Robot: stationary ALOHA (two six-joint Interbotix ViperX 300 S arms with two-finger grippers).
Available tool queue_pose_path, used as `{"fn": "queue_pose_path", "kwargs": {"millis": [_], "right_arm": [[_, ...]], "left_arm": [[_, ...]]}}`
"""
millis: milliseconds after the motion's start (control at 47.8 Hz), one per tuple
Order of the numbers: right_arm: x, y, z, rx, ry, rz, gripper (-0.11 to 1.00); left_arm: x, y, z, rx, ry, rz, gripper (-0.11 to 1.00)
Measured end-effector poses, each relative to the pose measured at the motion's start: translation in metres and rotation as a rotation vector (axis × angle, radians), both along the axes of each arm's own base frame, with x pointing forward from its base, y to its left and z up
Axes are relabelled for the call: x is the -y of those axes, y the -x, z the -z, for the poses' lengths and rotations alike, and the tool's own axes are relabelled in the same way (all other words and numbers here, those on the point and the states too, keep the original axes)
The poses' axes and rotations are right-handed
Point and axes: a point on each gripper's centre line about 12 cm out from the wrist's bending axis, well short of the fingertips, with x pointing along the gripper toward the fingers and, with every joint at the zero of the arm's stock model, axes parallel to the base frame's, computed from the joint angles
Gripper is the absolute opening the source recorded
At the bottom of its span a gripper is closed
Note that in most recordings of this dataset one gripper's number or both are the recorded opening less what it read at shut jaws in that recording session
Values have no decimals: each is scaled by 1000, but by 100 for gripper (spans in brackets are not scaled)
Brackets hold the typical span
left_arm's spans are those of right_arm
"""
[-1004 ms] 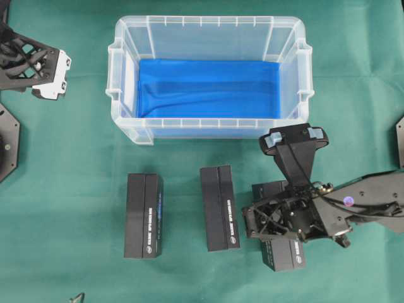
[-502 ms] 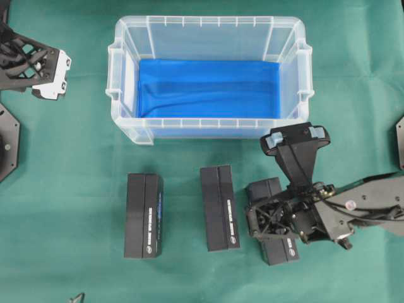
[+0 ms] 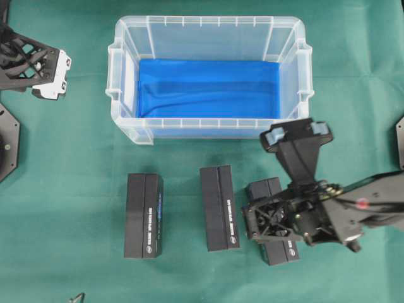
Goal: Take out the box from the case.
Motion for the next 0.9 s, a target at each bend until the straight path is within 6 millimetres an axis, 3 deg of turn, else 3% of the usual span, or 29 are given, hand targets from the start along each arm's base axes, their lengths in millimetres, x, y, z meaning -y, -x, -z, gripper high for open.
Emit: {"fn": "queue_pose_path", "kwargs": {"millis": [272, 418, 753, 900], "right_arm": [[9, 7, -64, -13, 57, 2, 89], [12, 7, -87, -11, 76, -5, 89], [13, 9, -92, -23, 75, -3, 89], [11, 25, -87, -44, 70, 4, 89]], "left_arm": [[0, 0, 0, -2, 0, 2, 96], [1, 0, 1, -1, 2, 0, 96], [0, 0, 0, 0, 0, 0, 96], [1, 0, 0, 0, 1, 2, 96]]}}
